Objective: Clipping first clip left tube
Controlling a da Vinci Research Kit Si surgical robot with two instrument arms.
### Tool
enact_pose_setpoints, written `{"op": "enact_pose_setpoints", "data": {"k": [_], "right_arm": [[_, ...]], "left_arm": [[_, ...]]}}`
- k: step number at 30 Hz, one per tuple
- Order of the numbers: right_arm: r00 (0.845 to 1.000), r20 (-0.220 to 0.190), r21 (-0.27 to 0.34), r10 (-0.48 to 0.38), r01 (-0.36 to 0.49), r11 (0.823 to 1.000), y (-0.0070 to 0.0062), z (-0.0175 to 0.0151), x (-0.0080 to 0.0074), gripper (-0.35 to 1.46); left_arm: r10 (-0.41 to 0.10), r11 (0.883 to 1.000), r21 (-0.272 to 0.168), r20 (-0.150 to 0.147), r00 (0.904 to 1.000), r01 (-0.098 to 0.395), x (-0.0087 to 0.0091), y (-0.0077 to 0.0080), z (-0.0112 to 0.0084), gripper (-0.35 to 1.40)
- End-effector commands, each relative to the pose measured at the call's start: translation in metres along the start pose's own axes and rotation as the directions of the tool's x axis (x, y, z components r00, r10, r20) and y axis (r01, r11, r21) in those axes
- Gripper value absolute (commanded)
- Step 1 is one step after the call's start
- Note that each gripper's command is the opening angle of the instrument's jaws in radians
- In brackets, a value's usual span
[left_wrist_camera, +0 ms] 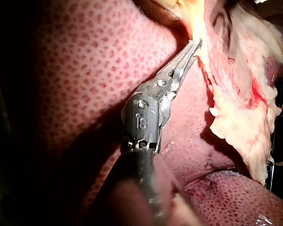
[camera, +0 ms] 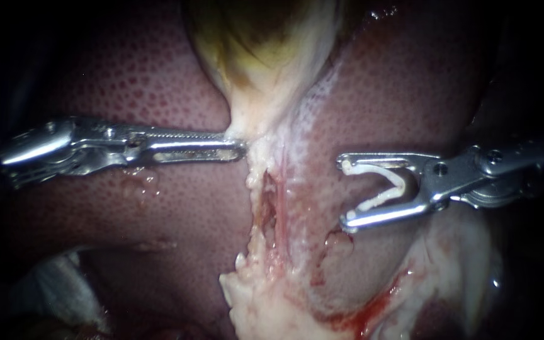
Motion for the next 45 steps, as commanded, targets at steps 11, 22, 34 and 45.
{"op": "enact_pose_setpoints", "data": {"k": [11, 22, 34, 45], "right_arm": [[1.0, 0.0, -0.001, 0.0, 0.0, 1.0, 0.0001, 0.0, -0.0002, 0.58], [1.0, 0.0, -0.003, 0.0, 0.0, 1.0, 0.0002, 0.0001, -0.0002, 0.58], [1.0, -0.001, 0.006, -0.011, 0.011, 1.0, 0.0007, 0.0025, -0.0023, 0.58], [0.999, 0.021, 0.025, 0.036, -0.037, 0.999, 0.0035, 0.0117, -0.0096, 0.58]], "left_arm": [[-0.006, 1.0, -0.01, 0.002, 1.0, 0.006, 0.0011, -0.0001, -0.0031, -0.35], [-0.034, 0.999, 0.024, -0.065, 0.9973, 0.035, 0.0063, 0.0001, -0.0125, -0.35], [-0.026, 0.999, 0.028, -0.074, 0.9969, 0.028, 0.0068, 0.0006, -0.0128, -0.35], [-0.026, 0.999, 0.032, -0.074, 0.9969, 0.029, 0.0069, 0.0012, -0.0128, -0.35]]}}
